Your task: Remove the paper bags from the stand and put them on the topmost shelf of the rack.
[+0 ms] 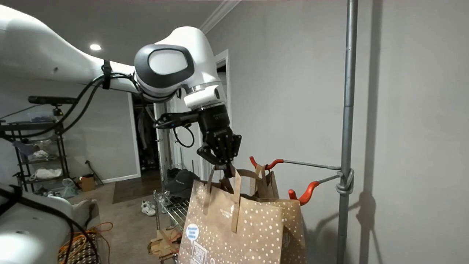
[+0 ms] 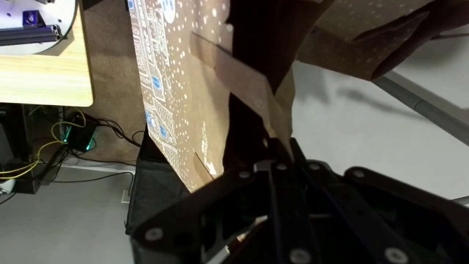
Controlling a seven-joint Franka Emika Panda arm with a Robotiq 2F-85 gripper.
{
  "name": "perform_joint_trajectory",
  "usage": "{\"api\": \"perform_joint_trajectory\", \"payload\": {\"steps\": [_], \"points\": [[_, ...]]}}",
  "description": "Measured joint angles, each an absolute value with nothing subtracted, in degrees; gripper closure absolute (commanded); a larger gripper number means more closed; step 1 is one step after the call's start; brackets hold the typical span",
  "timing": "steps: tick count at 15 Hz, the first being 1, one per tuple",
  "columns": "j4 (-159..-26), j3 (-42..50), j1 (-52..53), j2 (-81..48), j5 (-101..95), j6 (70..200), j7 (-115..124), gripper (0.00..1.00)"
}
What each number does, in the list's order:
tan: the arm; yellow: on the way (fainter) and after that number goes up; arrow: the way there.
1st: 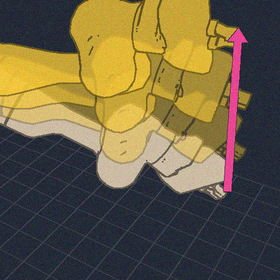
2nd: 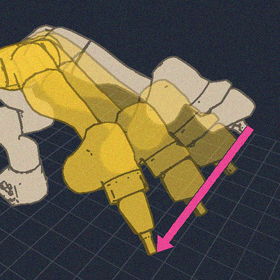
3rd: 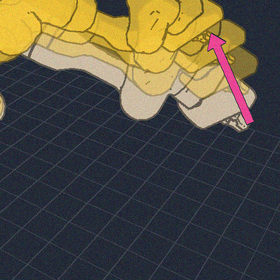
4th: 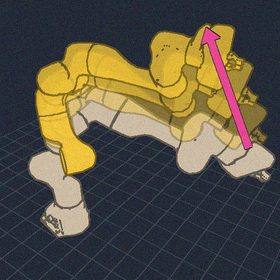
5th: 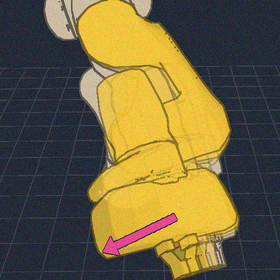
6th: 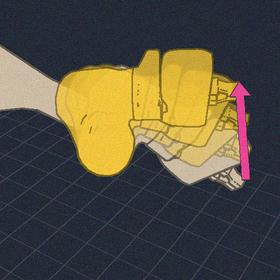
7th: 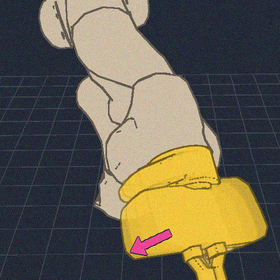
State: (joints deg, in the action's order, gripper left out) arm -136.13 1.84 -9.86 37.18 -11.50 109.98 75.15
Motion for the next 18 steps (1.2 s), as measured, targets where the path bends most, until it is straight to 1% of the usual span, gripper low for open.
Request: {"api": "perform_joint_trajectory", "payload": {"steps": [2, 5, 9, 13, 18], "points": [[-136.4, 0.0, -9.3, 37.1, -9.6, 110.0, 75.2, 0.98], [-137.3, -5.0, -7.6, 36.8, -5.7, 109.9, 78.4, 0.97], [-137.4, -12.5, -5.6, 36.9, -1.8, 108.9, 89.8, 0.97], [-136.6, -17.3, -3.6, 36.5, -0.4, 109.0, 99.6, 0.98], [-132.1, -22.2, 1.7, 30.1, -0.2, 112.9, 101.4, 0.98]]}}
